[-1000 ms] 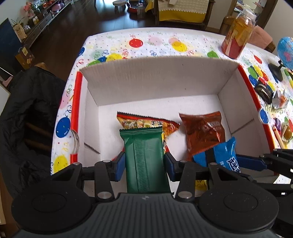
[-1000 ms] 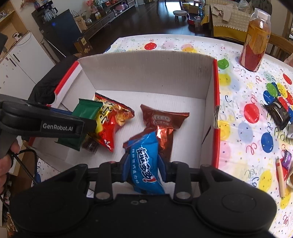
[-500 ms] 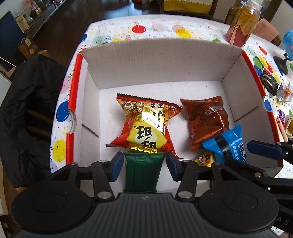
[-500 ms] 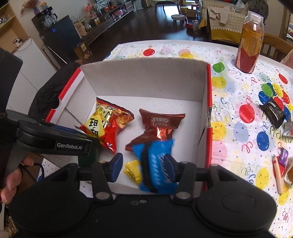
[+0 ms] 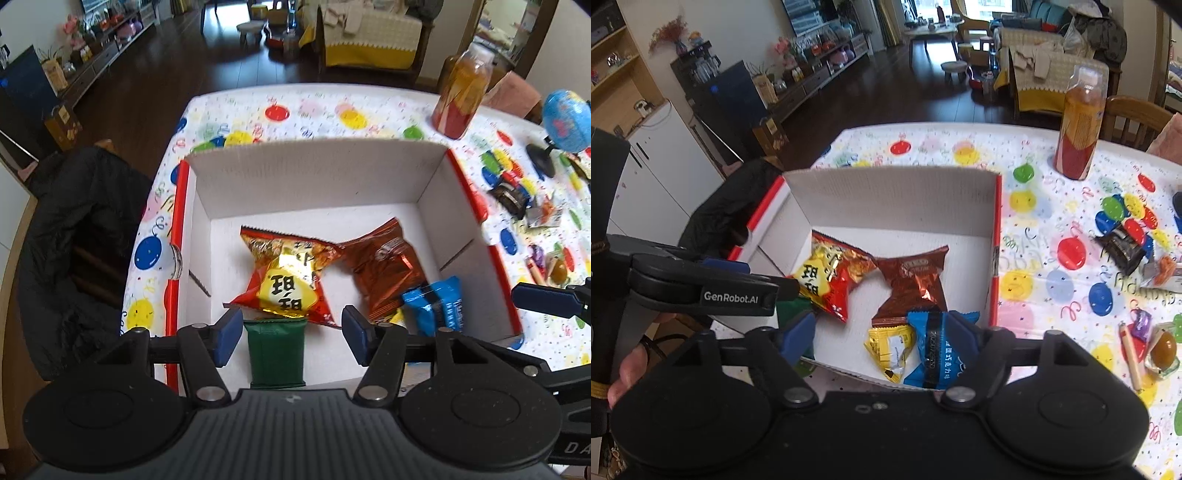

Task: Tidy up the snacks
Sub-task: 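Lower the blue bag and green bar into the box and open both tools, then move both tools back toward the remaining snacks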

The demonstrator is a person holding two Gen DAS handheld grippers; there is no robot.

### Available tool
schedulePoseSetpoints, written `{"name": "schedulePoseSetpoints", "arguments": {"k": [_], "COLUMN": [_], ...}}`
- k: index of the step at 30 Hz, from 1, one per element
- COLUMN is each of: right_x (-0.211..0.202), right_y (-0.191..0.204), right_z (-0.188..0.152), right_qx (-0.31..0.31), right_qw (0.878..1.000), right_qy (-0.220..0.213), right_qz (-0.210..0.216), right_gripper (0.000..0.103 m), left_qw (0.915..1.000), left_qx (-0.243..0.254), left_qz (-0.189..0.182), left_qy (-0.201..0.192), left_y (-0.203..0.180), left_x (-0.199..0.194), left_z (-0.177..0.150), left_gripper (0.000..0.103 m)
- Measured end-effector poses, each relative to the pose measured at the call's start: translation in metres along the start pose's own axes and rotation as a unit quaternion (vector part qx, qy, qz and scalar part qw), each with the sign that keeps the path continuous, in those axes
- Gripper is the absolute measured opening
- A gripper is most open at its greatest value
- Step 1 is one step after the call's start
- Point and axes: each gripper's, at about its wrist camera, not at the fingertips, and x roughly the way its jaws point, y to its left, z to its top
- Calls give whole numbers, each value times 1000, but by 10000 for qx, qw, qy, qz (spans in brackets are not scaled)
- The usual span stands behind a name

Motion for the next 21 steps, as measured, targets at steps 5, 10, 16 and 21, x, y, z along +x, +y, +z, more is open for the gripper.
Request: {"name": "schedulePoseSetpoints", "arguments": {"k": [5,10,16,21], "right_x": [-20,-39,-62,-77], "right_y": [-2,-10,-23,-41], "right_z": [-1,-5,-12,-20], "right_qx": [5,35,8,28], "right_qw": [9998,9994,9988,9981], "right_qy": [-189,-326,-479,-597], "right_qz": [-33,-71,-116,-135], "right_gripper": [82,84,100,103], "left_qw": [9998,9992,9981,9972], "left_qx": [21,42,92,181], "left_qz": [-55,-141,-285,-401], "left_qy": [-196,-368,-545,-609], "left_y": [-6,-17,-38,-63], "left_x": [-15,-29,-42,-47], "left_z": [-3,-6,-7,-9], "left_gripper": [62,70,80,83]}}
